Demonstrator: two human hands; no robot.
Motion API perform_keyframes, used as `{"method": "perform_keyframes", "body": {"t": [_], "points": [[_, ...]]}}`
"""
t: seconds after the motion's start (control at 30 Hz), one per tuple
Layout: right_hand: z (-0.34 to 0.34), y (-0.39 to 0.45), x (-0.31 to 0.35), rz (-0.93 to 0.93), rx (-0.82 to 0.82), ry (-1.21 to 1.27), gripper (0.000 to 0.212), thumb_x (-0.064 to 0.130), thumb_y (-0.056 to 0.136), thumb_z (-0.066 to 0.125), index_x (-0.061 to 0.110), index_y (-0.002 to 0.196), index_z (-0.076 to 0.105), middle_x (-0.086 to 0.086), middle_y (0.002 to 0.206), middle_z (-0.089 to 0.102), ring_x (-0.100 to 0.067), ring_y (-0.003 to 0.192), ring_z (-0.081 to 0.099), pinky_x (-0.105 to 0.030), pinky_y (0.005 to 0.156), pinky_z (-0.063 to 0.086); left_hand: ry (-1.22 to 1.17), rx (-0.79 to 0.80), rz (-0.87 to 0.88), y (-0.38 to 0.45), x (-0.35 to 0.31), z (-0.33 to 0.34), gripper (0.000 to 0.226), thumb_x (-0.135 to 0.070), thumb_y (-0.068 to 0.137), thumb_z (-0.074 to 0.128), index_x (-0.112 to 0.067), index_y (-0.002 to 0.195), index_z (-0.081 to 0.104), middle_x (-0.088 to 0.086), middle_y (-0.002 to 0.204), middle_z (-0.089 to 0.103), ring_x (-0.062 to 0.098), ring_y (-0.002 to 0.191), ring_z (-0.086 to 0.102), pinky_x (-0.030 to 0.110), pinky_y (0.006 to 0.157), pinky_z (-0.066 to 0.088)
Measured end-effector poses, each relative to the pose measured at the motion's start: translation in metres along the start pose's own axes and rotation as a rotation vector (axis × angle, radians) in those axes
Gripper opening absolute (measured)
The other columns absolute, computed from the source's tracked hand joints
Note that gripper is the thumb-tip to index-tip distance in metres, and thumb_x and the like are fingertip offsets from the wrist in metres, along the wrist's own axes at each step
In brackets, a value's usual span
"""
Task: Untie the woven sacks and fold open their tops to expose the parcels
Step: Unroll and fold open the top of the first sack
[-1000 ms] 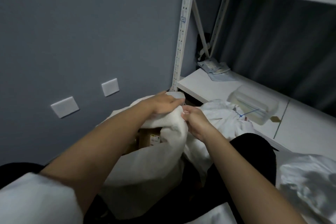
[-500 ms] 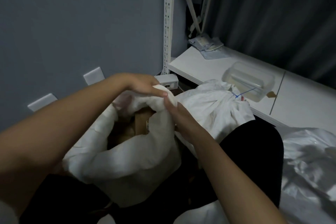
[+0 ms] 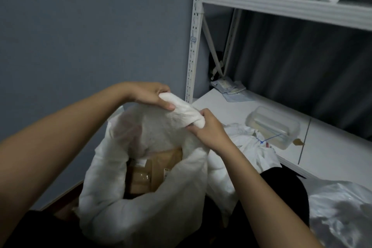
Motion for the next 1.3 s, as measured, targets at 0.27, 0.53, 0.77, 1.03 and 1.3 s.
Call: {"method": "perform_keyframes", "body": {"t": [0.27,0.53,0.77,1.03,1.3], "points": [[-0.004,-0.013,-0.02,0.116,0.178,0.441,0.02,0.04,0.092,0.06,0.025,0.082,0.068,0.015,0.086,0.07,-0.002,0.086,0.064,-0.027,0.083,0.05,-0.094,-0.084,0.091,-0.012,0.011,0.012,0.023,-0.041,0.078,0.072,-0.018,0.077,0.067,-0.007,0.075,0.062,0.0,0.067,0.053,0.016,0.066,0.04],[0.002,-0.015,0.01,-0.035,-0.052,0.005,0.028,0.037,0.102,0.036,0.019,0.094,0.057,0.004,0.089,0.058,-0.015,0.09,0.053,-0.03,0.075,0.037,-0.422,0.017,0.038,-0.007,-0.002,0.036,0.041,-0.047,0.092,0.053,-0.02,0.062,0.061,-0.012,0.059,0.057,0.002,0.056,0.052,0.021,0.064,0.041],[0.024,-0.01,-0.04,0.488,0.407,0.612,0.055,0.048,0.097,0.045,0.005,0.128,0.058,-0.016,0.117,0.066,-0.029,0.109,0.061,-0.041,0.098,0.046,-0.08,-0.073,0.175,-0.005,-0.004,0.05,0.033,-0.044,0.089,0.059,-0.013,0.078,0.061,-0.001,0.073,0.056,0.002,0.065,0.047,0.016,0.064,0.036],[0.037,0.001,-0.043,0.409,0.308,0.828,0.044,0.04,0.095,0.05,0.005,0.118,0.064,-0.018,0.116,0.064,-0.032,0.111,0.057,-0.044,0.105,0.04,-0.264,-0.078,0.069,0.005,0.01,0.065,0.079,-0.087,0.055,0.049,-0.02,0.092,0.067,-0.001,0.095,0.068,0.01,0.087,0.06,0.028,0.086,0.046],[0.007,0.006,-0.014,-0.244,0.207,-0.203,0.035,0.044,0.099,0.04,0.023,0.122,0.056,0.004,0.118,0.06,-0.011,0.11,0.052,-0.03,0.093,0.04,-0.294,-0.051,0.041,0.004,0.018,0.076,0.031,-0.036,0.075,0.078,-0.021,0.096,0.062,-0.006,0.088,0.063,0.007,0.077,0.058,0.015,0.064,0.043]]}}
Point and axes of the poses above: each hand's wrist, its own y-axis towards the middle knuckle, its own z-axis out of the palm, x = y × z, the point moved 6 cm from there along y, towards the middle knuckle
